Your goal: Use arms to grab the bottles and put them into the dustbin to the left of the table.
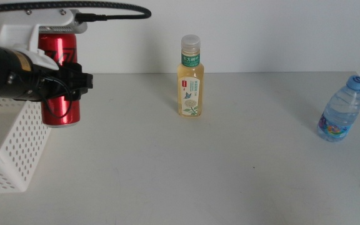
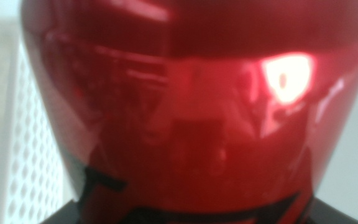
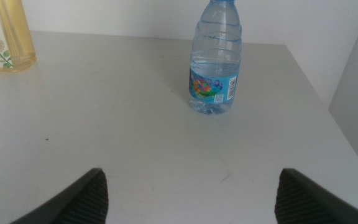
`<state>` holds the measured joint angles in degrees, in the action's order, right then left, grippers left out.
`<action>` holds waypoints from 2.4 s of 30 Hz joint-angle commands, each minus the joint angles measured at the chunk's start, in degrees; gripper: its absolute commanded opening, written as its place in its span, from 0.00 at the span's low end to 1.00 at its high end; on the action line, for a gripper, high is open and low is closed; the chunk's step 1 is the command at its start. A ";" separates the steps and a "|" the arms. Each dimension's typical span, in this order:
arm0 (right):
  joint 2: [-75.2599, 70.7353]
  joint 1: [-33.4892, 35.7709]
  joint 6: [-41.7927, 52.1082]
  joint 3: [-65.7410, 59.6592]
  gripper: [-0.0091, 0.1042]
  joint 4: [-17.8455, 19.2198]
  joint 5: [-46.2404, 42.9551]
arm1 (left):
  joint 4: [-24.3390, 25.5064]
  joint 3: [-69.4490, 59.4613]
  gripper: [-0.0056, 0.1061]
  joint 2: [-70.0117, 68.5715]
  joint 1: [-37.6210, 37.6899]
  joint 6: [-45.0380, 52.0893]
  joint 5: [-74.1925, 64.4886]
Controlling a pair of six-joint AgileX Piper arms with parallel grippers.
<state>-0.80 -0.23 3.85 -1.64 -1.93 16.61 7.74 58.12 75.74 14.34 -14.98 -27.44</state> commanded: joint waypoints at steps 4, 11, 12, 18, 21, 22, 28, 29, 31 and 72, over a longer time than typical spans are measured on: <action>-1.23 -0.39 0.38 0.57 0.77 0.48 -4.02 | -9.30 9.90 0.04 -2.08 -5.42 10.84 -14.24; -1.23 -0.39 0.38 0.57 0.77 0.48 -4.02 | -16.15 16.96 0.04 -2.02 -15.90 20.94 -24.71; -1.23 -0.39 0.38 0.57 0.77 0.48 -4.02 | -16.02 17.87 0.04 -2.02 -17.47 21.40 -25.54; -1.23 -0.39 0.38 0.57 0.77 0.48 -4.02 | -15.95 25.01 0.04 2.74 -26.20 24.39 -30.70; -1.23 -0.39 0.38 0.57 0.77 0.48 -4.02 | -16.00 29.60 0.04 7.58 -29.08 24.79 -35.65; -1.23 -0.39 0.38 0.57 0.77 0.48 -4.02 | -16.04 31.04 0.04 9.37 -29.81 25.32 -36.61; -1.23 -0.39 0.38 0.57 0.77 0.48 -4.02 | -13.73 37.29 0.04 18.43 -30.43 28.30 -40.48; -1.23 -0.39 0.38 0.57 0.77 0.48 -4.02 | -12.95 37.87 0.04 19.84 -30.43 28.41 -40.48; -1.23 -0.39 0.38 0.57 0.77 0.48 -4.02 | -11.57 38.56 0.04 22.45 -30.43 28.41 -40.37; -1.23 -0.39 0.38 0.57 0.77 0.48 -4.02 | 0.69 43.63 0.89 32.19 -26.30 24.77 -45.66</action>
<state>-0.80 -0.23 3.85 -1.64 -1.93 16.61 5.84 98.73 113.08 -13.33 12.86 -69.92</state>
